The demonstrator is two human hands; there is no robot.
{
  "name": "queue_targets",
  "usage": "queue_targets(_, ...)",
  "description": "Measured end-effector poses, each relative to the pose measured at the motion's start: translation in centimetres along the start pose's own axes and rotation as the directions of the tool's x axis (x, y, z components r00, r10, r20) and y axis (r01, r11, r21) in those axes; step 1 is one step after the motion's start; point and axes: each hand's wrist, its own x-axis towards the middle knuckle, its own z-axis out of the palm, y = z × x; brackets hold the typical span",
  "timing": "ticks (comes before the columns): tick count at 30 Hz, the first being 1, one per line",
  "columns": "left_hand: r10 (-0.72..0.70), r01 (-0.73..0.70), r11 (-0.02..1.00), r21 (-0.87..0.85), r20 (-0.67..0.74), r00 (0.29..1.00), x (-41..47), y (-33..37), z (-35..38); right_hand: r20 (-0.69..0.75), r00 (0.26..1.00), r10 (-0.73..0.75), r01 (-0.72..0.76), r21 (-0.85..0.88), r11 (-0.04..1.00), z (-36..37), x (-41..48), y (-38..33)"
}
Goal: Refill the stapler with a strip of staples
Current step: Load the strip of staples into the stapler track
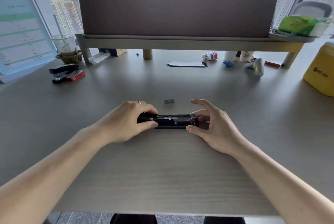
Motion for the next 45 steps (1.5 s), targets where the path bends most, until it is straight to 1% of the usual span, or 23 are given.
queue_targets(5, -0.009, 0.007, 0.999, -0.040, -0.038, 0.999, -0.3, -0.1, 0.5, -0.013, 1.000, -0.007, 0.007, -0.014, 1.000, 0.0, -0.2, -0.2)
queue_targets(11, -0.012, 0.010, 0.999, -0.037, -0.053, 0.998, -1.5, 0.2, 0.5, 0.008, 1.000, -0.023, 0.023, -0.031, 0.999, -0.2, -1.2, -0.4)
queue_targets(18, -0.033, 0.033, 0.999, 0.027, 0.013, 0.999, -0.7, 1.3, -1.0, 0.031, 0.999, -0.036, 0.037, -0.039, 0.999, -0.3, -1.1, -0.3)
queue_targets(20, -0.050, 0.050, 0.999, 0.003, -0.029, 0.998, 0.7, 1.8, -1.9, 0.058, 0.997, -0.044, 0.044, 0.003, 0.999, -0.5, -1.1, -0.1)
queue_targets(21, -0.070, 0.069, 0.997, -0.021, -0.064, 0.996, 1.9, 1.9, -2.2, 0.060, 0.997, -0.056, 0.053, 0.058, 0.997, -0.7, -1.0, 0.0)
queue_targets(23, -0.110, 0.107, 0.994, -0.028, -0.111, 0.988, 4.8, 2.0, -2.0, 0.031, 0.998, -0.055, 0.046, 0.238, 0.970, -1.1, -0.5, 0.1)
queue_targets(24, -0.129, 0.129, 0.992, -0.008, -0.100, 0.987, 6.2, 1.9, -1.6, 0.014, 1.000, -0.028, 0.021, 0.329, 0.944, -1.3, -0.1, 0.2)
queue_targets(25, -0.151, 0.153, 0.988, 0.016, -0.070, 0.986, 7.5, 1.8, -1.0, 0.003, 1.000, 0.009, -0.010, 0.385, 0.923, -1.3, 0.4, 0.3)
queue_targets(26, -0.174, 0.175, 0.984, 0.032, -0.029, 0.984, 8.7, 1.7, -0.3, -0.006, 0.999, 0.041, -0.035, 0.401, 0.916, -1.3, 0.9, 0.4)
queue_targets(28, -0.207, 0.205, 0.978, 0.050, 0.049, 0.977, 10.4, 1.3, 1.0, -0.025, 0.996, 0.083, -0.068, 0.358, 0.931, -0.9, 1.7, 0.7)
queue_targets(30, -0.215, 0.209, 0.975, 0.075, 0.073, 0.974, 11.3, 1.1, 1.8, -0.049, 0.993, 0.110, -0.089, 0.318, 0.944, -0.6, 2.4, 1.0)
queue_targets(34, -0.181, 0.172, 0.978, 0.117, 0.068, 0.981, 11.6, 1.4, 2.1, -0.083, 0.986, 0.145, -0.118, 0.266, 0.957, -0.2, 3.6, 0.8)
queue_targets(36, -0.156, 0.139, 0.979, 0.150, 0.106, 0.982, 11.2, 1.5, 2.0, -0.092, 0.984, 0.155, -0.129, 0.241, 0.962, 0.2, 4.4, 0.3)
queue_targets(38, -0.116, 0.102, 0.987, 0.120, 0.114, 0.987, 10.4, 1.6, 1.7, -0.079, 0.979, 0.186, -0.161, 0.249, 0.955, 0.7, 5.4, -0.3)
queue_targets(41, -0.068, 0.068, 0.997, -0.018, 0.007, 0.998, 9.0, 1.8, 1.2, -0.015, 0.973, 0.232, -0.218, 0.284, 0.934, 1.2, 6.4, -1.2)
queue_targets(43, -0.017, 0.010, 0.997, -0.082, -0.082, 0.997, 8.1, 2.1, 1.3, 0.036, 0.972, 0.233, -0.233, 0.306, 0.923, 1.4, 6.6, -1.8)
queue_targets(45, 0.037, -0.059, 0.987, -0.148, -0.146, 0.989, 7.2, 2.4, 1.5, 0.084, 0.970, 0.226, -0.241, 0.391, 0.888, 1.4, 6.7, -2.2)
